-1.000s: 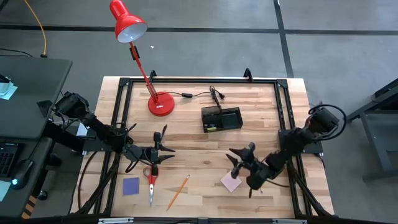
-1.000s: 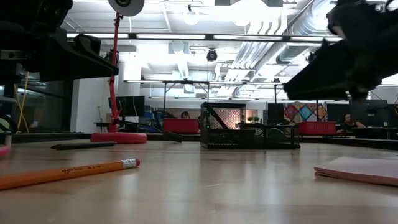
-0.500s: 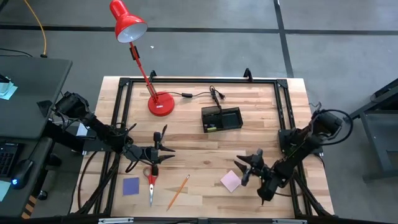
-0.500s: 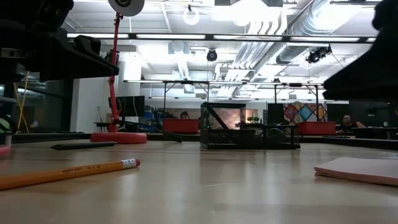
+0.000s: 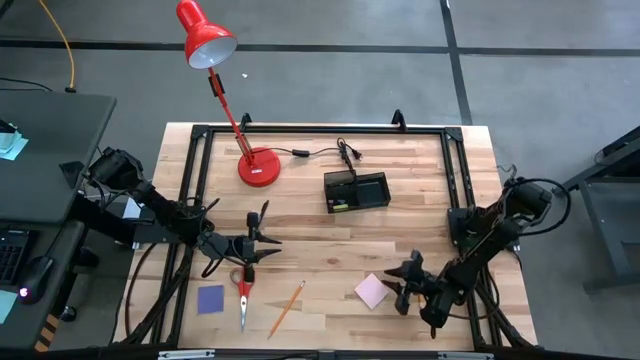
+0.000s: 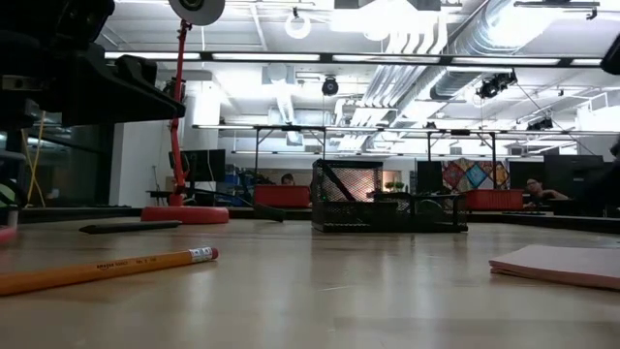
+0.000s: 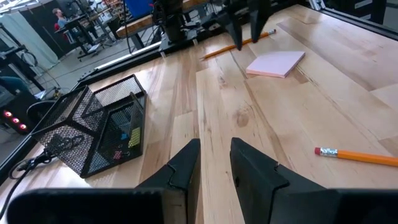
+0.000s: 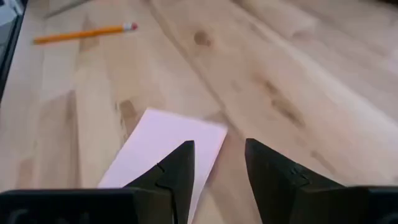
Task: Pick and place office supplies into organizer
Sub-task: Put the left orange pencil into the desk organizer
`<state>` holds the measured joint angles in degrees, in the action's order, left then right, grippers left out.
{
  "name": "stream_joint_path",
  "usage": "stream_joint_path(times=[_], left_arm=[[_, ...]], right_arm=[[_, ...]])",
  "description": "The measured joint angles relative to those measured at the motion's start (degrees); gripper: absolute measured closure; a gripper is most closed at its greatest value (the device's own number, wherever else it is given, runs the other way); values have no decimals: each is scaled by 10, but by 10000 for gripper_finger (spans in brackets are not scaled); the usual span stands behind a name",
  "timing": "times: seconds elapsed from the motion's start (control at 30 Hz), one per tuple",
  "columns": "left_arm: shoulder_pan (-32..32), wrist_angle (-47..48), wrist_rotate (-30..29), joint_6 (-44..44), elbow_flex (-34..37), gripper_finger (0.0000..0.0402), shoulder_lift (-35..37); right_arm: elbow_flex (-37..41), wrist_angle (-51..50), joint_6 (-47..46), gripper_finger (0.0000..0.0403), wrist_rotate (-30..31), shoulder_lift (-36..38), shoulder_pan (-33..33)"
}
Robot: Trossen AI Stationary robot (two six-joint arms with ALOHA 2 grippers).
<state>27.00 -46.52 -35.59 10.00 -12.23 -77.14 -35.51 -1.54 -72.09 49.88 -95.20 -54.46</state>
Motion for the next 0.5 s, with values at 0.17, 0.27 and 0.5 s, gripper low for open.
stream_joint_path(times=[0.17, 0.27, 0.5], left_arm=[[0, 0, 0, 0, 0, 323, 0], [0, 0, 0, 0, 0, 323, 0], [0, 0, 0, 0, 0, 323, 0]], right_arm=[[0, 6, 43, 269, -28, 0, 0], [0, 27, 64, 269, -64, 0, 0], [0, 85, 129, 269, -80, 0, 0]])
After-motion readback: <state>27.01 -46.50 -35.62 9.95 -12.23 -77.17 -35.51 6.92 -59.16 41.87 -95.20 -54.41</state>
